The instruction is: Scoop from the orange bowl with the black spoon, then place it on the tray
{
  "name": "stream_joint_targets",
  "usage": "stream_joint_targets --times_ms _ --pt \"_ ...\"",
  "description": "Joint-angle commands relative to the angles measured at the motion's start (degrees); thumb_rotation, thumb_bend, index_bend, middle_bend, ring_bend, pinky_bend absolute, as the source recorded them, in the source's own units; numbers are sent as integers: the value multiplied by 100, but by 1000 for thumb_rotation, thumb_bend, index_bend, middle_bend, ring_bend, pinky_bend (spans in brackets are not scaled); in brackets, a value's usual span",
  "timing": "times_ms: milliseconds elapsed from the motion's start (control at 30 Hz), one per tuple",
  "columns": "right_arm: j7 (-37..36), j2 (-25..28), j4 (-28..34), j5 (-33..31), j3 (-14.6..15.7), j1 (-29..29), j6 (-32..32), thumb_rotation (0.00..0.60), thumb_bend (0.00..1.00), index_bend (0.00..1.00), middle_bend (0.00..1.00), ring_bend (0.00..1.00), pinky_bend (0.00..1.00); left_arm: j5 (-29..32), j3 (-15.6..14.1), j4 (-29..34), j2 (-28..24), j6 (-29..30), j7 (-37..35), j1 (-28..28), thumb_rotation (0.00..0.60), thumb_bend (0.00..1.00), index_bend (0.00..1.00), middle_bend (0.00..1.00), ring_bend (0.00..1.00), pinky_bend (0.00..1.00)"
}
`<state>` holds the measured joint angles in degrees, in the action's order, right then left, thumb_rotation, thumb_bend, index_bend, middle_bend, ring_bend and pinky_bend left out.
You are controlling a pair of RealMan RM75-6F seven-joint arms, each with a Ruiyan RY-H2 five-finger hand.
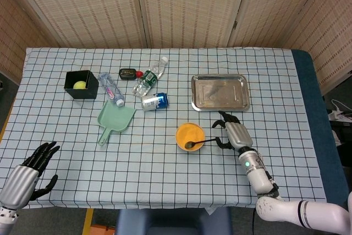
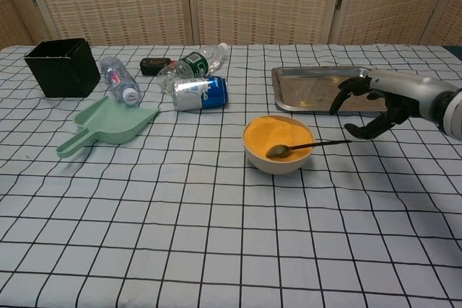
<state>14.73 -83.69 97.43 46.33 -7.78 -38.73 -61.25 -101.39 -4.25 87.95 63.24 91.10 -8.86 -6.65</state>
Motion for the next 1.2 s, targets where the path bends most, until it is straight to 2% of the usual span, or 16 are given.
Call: stream_joint_targets --times_ms 33,233,300,567,800,1200 --pt "-111 -395 -504 1667 678 594 -1027 600 338 346 0 0 0 -4 -4 -2 0 13 7 10 600 444 0 10 21 314" --pt "-469 -958 -1629 2967 1048 1104 -1929 600 322 419 0 0 0 -25 -22 18 -3 18 40 22 600 444 0 10 21 314" --pt "-493 -1134 -2011 3178 1106 1212 -2042 600 322 441 0 0 0 -42 -28 38 -5 14 60 20 600 444 0 10 21 314" --pt "-407 -1636 -2892 3364 978 1373 -1959 600 322 469 0 0 0 -35 -24 38 -4 13 70 22 600 444 0 10 21 314" --pt "-547 -2148 -3670 3669 762 1438 -2191 600 321 451 0 0 0 -2 -16 25 -12 8 42 26 600 444 0 13 22 315" --pt "-641 -2425 -4136 3759 509 1395 -1930 600 323 463 0 0 0 -1 -17 23 -24 8 6 28 600 444 0 13 22 315"
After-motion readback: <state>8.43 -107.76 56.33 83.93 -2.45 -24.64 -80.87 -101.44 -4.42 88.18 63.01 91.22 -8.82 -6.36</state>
